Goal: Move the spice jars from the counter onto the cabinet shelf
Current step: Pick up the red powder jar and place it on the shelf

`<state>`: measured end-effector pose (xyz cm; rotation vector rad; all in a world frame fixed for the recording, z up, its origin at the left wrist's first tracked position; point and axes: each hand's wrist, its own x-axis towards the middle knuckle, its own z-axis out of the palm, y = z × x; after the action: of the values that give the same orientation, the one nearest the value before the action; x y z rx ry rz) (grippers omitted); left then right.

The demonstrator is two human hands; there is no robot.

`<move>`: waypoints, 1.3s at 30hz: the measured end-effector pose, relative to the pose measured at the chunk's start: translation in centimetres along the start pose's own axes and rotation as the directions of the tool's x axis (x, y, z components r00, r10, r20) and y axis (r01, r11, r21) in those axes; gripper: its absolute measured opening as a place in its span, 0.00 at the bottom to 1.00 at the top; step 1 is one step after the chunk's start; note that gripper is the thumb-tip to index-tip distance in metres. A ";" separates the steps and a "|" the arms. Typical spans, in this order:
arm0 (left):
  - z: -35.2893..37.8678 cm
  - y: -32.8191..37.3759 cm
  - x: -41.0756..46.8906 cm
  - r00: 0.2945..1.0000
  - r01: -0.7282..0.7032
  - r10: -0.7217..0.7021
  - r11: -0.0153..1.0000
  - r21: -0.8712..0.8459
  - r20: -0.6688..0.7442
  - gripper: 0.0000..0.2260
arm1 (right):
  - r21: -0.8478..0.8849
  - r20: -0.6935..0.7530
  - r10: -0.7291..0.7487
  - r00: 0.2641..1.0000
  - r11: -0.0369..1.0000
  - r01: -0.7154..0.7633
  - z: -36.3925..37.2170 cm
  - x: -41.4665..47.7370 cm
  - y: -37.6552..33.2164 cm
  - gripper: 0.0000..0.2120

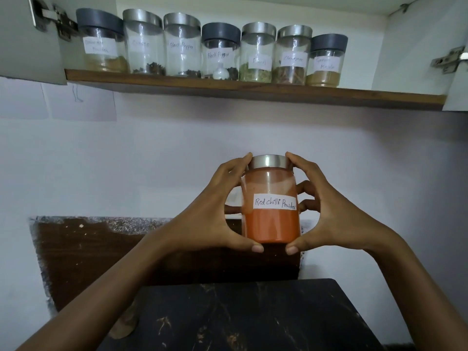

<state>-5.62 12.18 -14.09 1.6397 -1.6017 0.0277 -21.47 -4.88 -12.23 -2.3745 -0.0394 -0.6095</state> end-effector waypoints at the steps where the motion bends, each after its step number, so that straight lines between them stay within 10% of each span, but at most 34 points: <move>1: -0.2 0.2 0.7 1.000 -0.012 0.012 0.999 0.035 0.012 0.53 | -0.024 -0.009 -0.006 1.000 1.000 0.006 -0.6 0.1 0.1 0.53; 17: -2.1 10.9 26.7 0.914 -0.304 0.403 0.607 0.734 0.046 0.58 | -0.447 -0.337 -0.219 0.916 0.893 0.049 -23.1 6.2 1.0 0.63; 31: 0.7 6.8 38.4 0.927 -0.072 0.364 0.406 0.911 -0.089 0.55 | -0.593 -0.364 -0.283 0.887 0.805 0.014 -30.1 14.9 8.2 0.60; 39: 1.9 1.7 37.8 0.815 0.039 0.569 0.133 0.990 -0.109 0.32 | -0.492 -0.346 -0.189 0.919 0.871 -0.006 -31.6 16.6 10.3 0.60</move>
<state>-0.90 -19.66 5.91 1.8582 -1.4430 1.9793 -17.91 -34.68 9.62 -2.6887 0.1972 -1.2530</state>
